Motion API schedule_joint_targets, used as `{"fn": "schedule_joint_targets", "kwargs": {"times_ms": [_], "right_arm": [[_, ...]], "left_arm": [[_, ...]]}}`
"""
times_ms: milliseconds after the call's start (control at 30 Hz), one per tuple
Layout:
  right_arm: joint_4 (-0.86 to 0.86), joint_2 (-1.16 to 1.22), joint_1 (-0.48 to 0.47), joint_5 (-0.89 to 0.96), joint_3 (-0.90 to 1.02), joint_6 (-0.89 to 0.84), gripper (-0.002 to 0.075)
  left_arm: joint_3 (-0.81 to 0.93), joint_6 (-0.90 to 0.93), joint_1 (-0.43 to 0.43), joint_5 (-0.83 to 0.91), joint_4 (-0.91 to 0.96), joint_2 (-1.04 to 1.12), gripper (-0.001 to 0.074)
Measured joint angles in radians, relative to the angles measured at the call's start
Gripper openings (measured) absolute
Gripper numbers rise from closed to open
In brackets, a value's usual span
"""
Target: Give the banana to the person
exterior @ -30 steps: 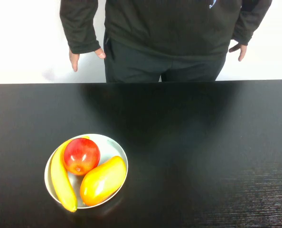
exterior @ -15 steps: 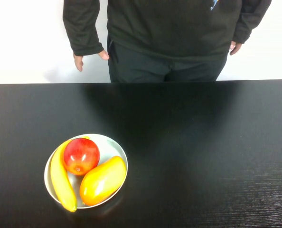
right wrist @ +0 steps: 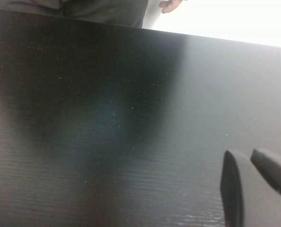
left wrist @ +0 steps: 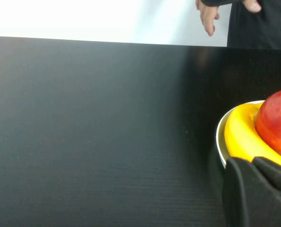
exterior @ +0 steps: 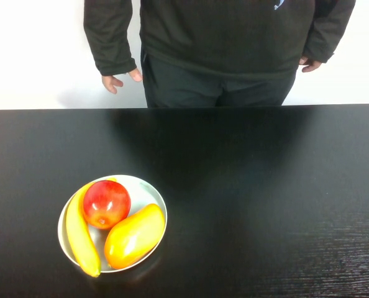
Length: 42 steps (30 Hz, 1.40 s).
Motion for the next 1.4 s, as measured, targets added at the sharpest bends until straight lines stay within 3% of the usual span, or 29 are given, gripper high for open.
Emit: {"fn": "schedule_joint_targets", "kwargs": {"times_ms": [400, 600, 900, 1100, 1400], "right_arm": [[0.000, 0.000, 0.000, 0.000, 0.000, 0.000, -0.0011], [0.000, 0.000, 0.000, 0.000, 0.000, 0.000, -0.0011], [0.000, 0.000, 0.000, 0.000, 0.000, 0.000, -0.0011], [0.000, 0.000, 0.000, 0.000, 0.000, 0.000, -0.0011], [0.000, 0.000, 0.000, 0.000, 0.000, 0.000, -0.0011]], "left_arm": [[0.000, -0.033, 0.000, -0.030, -0.046, 0.000, -0.0004], [0.000, -0.192, 0.000, -0.167, -0.233, 0.000, -0.0004], [0.000, -0.219, 0.000, -0.285, -0.259, 0.000, -0.0004], [-0.071, -0.231, 0.000, -0.123, -0.273, 0.049, -0.0004], [-0.505, -0.040, 0.000, 0.370, -0.277, 0.491, -0.0004]]}}
